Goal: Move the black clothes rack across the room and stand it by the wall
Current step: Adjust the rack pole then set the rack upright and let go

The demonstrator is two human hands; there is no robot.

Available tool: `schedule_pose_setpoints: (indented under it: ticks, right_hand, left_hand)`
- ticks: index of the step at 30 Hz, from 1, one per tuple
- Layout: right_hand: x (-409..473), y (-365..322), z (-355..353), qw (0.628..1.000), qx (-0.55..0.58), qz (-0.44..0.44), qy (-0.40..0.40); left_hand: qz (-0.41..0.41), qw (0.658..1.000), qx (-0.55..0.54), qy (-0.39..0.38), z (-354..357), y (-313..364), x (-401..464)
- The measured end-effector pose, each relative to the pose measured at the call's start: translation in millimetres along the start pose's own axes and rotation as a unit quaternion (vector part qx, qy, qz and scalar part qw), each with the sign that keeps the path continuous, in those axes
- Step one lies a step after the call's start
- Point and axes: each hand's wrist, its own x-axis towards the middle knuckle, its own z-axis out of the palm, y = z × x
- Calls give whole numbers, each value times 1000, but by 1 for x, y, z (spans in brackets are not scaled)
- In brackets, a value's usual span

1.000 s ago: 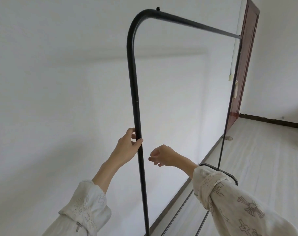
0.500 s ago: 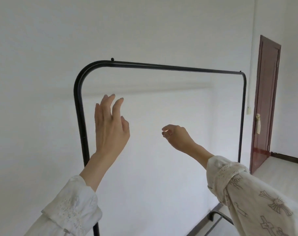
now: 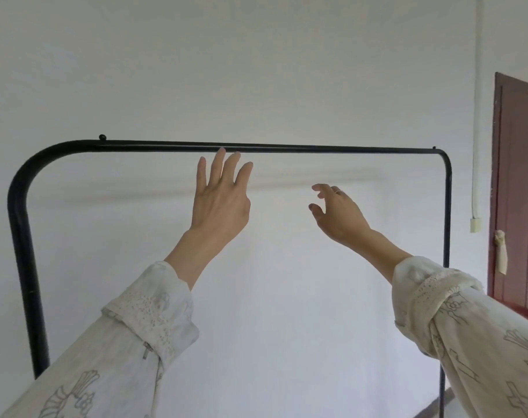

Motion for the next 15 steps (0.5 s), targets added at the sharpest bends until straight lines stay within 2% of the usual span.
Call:
schedule_pose_setpoints:
  ticks: [9, 15]
  right_hand:
    - [95, 61, -2, 993, -74, -87, 16]
    - [151, 95, 2, 988, -95, -119, 39]
  left_hand:
    - [-20, 996, 84, 15, 69, 31, 80]
    - [-57, 991, 125, -1, 106, 39, 97]
